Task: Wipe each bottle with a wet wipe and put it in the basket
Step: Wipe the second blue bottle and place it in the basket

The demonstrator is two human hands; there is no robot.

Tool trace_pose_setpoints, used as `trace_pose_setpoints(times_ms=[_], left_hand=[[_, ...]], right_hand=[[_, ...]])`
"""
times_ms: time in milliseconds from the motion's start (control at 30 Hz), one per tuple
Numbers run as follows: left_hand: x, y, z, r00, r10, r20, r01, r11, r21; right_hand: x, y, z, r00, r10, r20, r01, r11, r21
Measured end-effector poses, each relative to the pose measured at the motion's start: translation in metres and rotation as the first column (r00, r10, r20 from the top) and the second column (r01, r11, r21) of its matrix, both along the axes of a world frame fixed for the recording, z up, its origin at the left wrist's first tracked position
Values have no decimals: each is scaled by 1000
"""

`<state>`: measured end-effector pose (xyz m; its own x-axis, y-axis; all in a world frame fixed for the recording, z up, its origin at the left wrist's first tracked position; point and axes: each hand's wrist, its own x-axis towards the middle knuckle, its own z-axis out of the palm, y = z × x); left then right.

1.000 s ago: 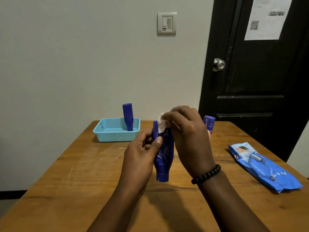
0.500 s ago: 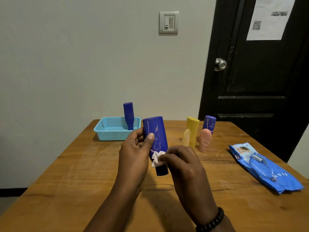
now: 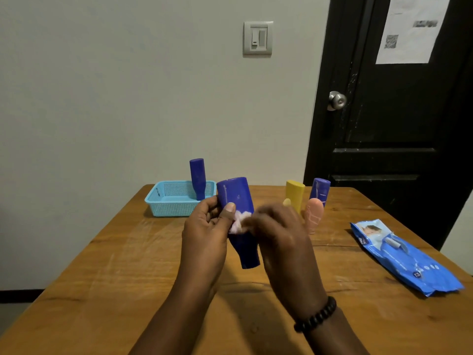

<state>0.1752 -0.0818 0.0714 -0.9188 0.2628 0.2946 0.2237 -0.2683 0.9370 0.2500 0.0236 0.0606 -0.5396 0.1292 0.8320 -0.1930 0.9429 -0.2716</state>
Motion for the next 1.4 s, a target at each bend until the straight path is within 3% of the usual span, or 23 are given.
trace_pose_setpoints(times_ms=[100, 167, 233, 400, 500, 667, 867, 1067, 1300, 1400], left_hand=[[-5, -1, -1, 998, 23, 64, -25, 999, 31], [-4, 0, -3, 995, 12, 100, -18, 998, 58], [-3, 0, -3, 991, -37, 127, 26, 996, 87], [-2, -8, 6, 910, -390, 143, 358, 910, 207], [-6, -12, 7, 859, -495, 134, 459, 859, 228], [-14, -14, 2, 820, -546, 171, 497, 828, 259], [-10, -11, -8, 795, -596, 108, 529, 770, 356], [-2, -7, -7, 773, -627, 97, 557, 744, 370], [-5, -5, -3, 793, -609, 33, 529, 713, 460], [-11, -6, -10, 794, -598, 113, 475, 725, 500]], right_hand=[[11, -3, -23, 993, 68, 93, -41, 962, -269], [13, -4, -25, 978, 180, 106, -97, 841, -532], [13, -5, -20, 958, 275, 76, -157, 729, -666], [16, -2, 0, 925, 371, -83, -280, 519, -808], [18, 0, 4, 912, 403, -75, -279, 475, -834], [21, 3, 4, 894, 441, -73, -305, 482, -821], [10, 12, 30, 972, 195, -128, -231, 741, -631], [-11, 12, 65, 986, 116, -118, -150, 928, -341], [6, 0, 37, 990, 117, -75, -128, 977, -170], [19, -4, 13, 992, 120, -23, -122, 980, -155]])
